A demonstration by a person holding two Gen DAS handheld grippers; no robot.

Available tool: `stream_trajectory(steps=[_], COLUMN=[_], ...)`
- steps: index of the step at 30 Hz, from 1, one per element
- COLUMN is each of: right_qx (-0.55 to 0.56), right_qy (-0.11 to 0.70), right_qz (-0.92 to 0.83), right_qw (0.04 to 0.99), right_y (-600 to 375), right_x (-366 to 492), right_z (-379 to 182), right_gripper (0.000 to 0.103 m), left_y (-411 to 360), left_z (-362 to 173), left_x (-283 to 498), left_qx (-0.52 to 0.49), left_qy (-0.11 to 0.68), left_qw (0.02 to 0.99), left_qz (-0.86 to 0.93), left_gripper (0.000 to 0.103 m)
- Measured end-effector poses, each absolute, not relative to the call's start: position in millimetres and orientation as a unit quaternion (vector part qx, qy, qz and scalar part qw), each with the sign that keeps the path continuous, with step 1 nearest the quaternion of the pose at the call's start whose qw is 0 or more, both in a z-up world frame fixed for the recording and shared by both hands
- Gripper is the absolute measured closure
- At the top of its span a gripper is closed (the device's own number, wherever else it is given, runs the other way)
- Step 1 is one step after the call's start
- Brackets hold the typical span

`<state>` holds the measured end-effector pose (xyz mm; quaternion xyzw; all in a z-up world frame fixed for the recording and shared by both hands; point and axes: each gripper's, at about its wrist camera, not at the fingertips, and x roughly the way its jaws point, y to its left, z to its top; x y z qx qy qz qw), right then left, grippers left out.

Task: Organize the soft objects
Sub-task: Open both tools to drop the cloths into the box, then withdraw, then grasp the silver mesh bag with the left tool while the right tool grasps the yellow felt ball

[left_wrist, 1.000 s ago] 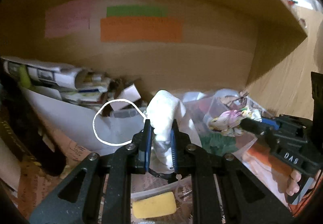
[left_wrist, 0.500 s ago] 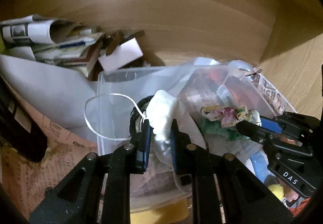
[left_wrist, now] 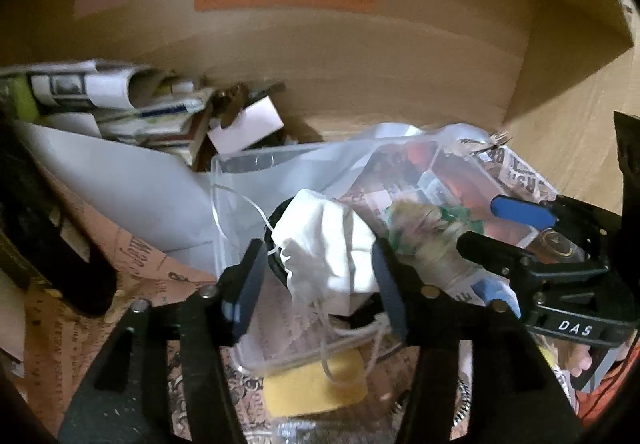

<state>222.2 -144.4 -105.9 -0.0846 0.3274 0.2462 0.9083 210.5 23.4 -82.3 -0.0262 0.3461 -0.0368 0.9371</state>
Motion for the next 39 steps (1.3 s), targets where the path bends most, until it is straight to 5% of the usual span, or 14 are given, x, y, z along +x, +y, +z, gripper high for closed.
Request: stream_trajectory(steps=[5,11,15,39], right_qx=[-0.076,-0.069,-0.07,-0.056], right_qy=[0.295,0.254,0.233,0.351], right_qz=[0.241,0.237,0.234,0.21], right_qw=[0.921,0.935,0.941,0.911], right_y=[-155.9,-168.0,-173.6,-205.2], right_x=[204.8,177.7,158.2,115.4], right_z=[-87.9,-67.9,-65.3,-153.0], right_gripper=[0.025,0.014,0.002,0.002], left_y=[23.0,22.6,19.9,26.2], left_z=[-59.0,-37.2,-36.4,-150.0], left_x=[184.1,148.0,130.0,104.2], left_qx=[-0.022,-0.018,-0.007,-0.033], left_qy=[0.309,0.268,0.26,0.405], left_qw=[0.95,0.963,0.965,0.913], left_qz=[-0.031,-0.021,-0.017,-0.024], left_gripper=[0.026,0.001,0.0,0.001])
